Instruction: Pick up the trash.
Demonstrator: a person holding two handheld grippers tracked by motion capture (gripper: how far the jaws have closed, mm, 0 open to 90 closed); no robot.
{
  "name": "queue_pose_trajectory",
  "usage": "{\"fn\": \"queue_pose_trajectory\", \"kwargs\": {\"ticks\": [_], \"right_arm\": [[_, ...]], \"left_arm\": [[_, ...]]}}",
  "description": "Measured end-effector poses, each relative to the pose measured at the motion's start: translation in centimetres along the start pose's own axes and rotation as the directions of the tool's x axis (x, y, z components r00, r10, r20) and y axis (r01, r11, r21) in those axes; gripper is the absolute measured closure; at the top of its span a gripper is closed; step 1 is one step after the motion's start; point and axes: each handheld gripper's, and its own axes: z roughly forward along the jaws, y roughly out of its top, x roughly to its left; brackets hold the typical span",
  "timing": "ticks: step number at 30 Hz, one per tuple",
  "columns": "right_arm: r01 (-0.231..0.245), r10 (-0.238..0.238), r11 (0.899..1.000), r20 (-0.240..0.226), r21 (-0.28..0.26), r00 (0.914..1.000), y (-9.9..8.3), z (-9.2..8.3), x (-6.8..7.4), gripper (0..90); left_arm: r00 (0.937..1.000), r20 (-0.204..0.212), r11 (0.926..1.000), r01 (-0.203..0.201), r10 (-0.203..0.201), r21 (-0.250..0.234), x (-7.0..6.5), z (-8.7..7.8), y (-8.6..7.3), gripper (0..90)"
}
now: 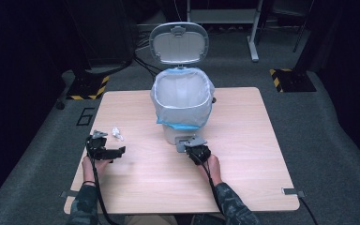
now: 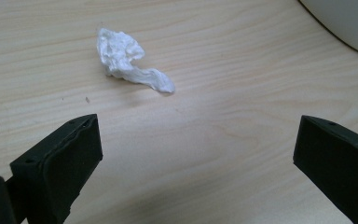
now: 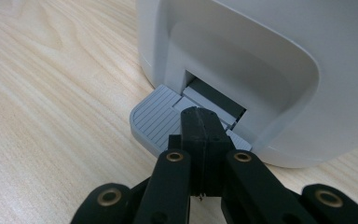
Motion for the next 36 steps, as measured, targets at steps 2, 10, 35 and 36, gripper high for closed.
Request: {"fn": "queue_pose_trajectory", "kwargs": {"ticks": [2,10,35,36], "right_arm": [[-0.001,0.001,1.000,-0.001,0.000,1.0000,0.0,0.0,0.0,90.0],[-0.001,0.001,1.000,-0.004,-0.001,1.0000,0.0,0.0,0.0,90.0],[-0.002,0.002,1.000,-0.004,0.000,1.0000,0.0,0.0,0.0,90.0],[-0.001,0.001,1.000,-0.004,-0.001,1.0000,0.0,0.0,0.0,90.0]], "left_arm": [[1.0000,0.001,1.0000,0.007,-0.007,-0.002,0.1,0.1,0.2,1.0],[0.9999,0.000,0.9996,-0.010,0.010,0.026,1.5,1.2,1.7,1.9],[0.9997,-0.024,0.9930,-0.006,0.008,0.118,3.8,6.3,3.8,14.6],[0.9995,-0.028,0.9924,-0.011,0.015,0.122,3.8,6.4,3.8,15.6]]}}
